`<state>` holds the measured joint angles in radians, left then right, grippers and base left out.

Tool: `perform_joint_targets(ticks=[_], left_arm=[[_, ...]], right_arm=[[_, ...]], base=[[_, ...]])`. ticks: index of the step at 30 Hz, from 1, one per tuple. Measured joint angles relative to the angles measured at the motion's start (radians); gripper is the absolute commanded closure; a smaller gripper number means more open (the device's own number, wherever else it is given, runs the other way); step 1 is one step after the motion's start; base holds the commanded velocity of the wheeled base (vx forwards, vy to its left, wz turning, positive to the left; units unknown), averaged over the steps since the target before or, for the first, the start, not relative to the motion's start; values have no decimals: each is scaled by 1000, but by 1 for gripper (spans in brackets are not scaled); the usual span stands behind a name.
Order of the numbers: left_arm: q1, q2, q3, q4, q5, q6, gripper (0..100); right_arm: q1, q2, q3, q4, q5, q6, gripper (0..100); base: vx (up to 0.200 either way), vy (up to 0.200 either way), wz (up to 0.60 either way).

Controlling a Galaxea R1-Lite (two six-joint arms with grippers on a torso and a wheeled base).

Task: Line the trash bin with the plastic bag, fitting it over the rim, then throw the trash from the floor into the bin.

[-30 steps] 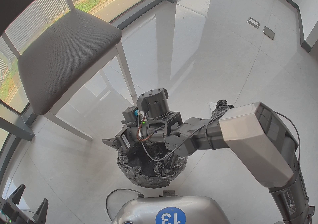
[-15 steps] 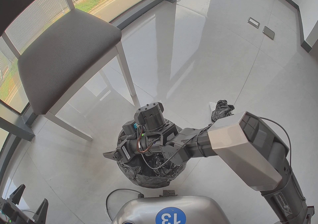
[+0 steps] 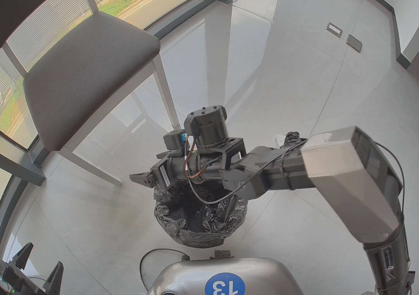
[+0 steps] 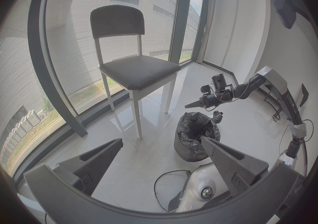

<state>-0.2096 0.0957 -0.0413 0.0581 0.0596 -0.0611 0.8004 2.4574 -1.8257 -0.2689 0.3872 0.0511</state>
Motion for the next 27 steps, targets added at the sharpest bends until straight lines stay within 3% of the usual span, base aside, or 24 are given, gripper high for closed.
perform_joint_targets(ticks=[7, 10, 15, 22, 27], left_arm=[[-1, 0, 0, 0, 0, 0, 0], [-1, 0, 0, 0, 0, 0, 0], [-1, 0, 1, 0, 0, 0, 0], [0, 0, 1, 0, 0, 0, 0], [0, 0, 0, 0, 0, 0, 0]], right_arm=[[-71, -175, 206, 1, -11, -57, 0], [-203, -371, 452, 0, -16, -124, 0], [-375, -530, 607, 0, -17, -179, 0], [-632, -682, 736, 1, -33, -241, 0], [-730, -716, 777, -8, -115, -313, 0]], base=[[0, 0, 0], [0, 0, 0], [0, 0, 0], [0, 0, 0], [0, 0, 0]])
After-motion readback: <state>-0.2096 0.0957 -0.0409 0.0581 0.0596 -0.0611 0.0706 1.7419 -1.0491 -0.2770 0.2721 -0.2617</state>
